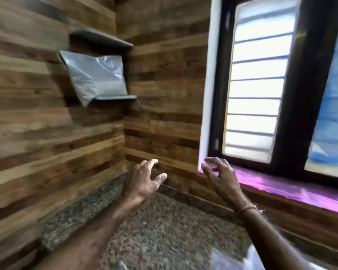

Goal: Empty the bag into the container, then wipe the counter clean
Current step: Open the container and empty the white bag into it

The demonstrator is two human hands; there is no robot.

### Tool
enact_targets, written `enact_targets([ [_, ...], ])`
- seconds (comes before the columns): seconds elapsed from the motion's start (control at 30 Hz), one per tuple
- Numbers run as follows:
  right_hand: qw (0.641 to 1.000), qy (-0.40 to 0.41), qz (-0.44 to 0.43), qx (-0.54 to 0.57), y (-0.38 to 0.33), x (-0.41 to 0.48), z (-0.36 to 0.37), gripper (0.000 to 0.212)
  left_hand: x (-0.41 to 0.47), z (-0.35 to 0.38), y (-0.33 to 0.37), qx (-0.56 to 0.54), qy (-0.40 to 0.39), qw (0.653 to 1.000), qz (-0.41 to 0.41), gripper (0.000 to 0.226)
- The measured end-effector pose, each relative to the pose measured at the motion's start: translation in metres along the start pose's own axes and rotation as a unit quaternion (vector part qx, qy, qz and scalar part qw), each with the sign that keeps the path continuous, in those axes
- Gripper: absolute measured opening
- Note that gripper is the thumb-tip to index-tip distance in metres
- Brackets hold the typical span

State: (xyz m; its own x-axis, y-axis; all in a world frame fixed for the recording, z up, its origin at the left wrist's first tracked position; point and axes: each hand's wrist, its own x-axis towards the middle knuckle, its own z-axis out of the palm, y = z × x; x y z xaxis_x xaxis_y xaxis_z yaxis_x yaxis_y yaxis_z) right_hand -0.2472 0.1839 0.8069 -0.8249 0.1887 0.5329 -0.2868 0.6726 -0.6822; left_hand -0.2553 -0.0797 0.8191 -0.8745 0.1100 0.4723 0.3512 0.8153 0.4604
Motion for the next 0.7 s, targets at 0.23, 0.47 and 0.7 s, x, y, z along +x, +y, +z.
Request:
enact_targets([
  [0.23, 0.996, -0.008, -0.091, -0.002, -0.096, 0.147, 0.079, 0.044, 0.110, -0.112, -0.073, 0.051, 0.111, 0.992, -0.020, 0.057],
  [0.47, 0.987, -0.025, -0.156, 0.002, -0.197, 0.275, 0.158, 0.037, 0.213, -0.212, -0.131, 0.105, 0.183, 0.977, -0.034, 0.052],
  [0.7, 0.979, -0.040, -0.198, 0.008, -0.289, 0.385, 0.229, 0.038, 0.324, -0.285, -0.182, 0.167, 0.235, 0.958, -0.005, 0.070],
])
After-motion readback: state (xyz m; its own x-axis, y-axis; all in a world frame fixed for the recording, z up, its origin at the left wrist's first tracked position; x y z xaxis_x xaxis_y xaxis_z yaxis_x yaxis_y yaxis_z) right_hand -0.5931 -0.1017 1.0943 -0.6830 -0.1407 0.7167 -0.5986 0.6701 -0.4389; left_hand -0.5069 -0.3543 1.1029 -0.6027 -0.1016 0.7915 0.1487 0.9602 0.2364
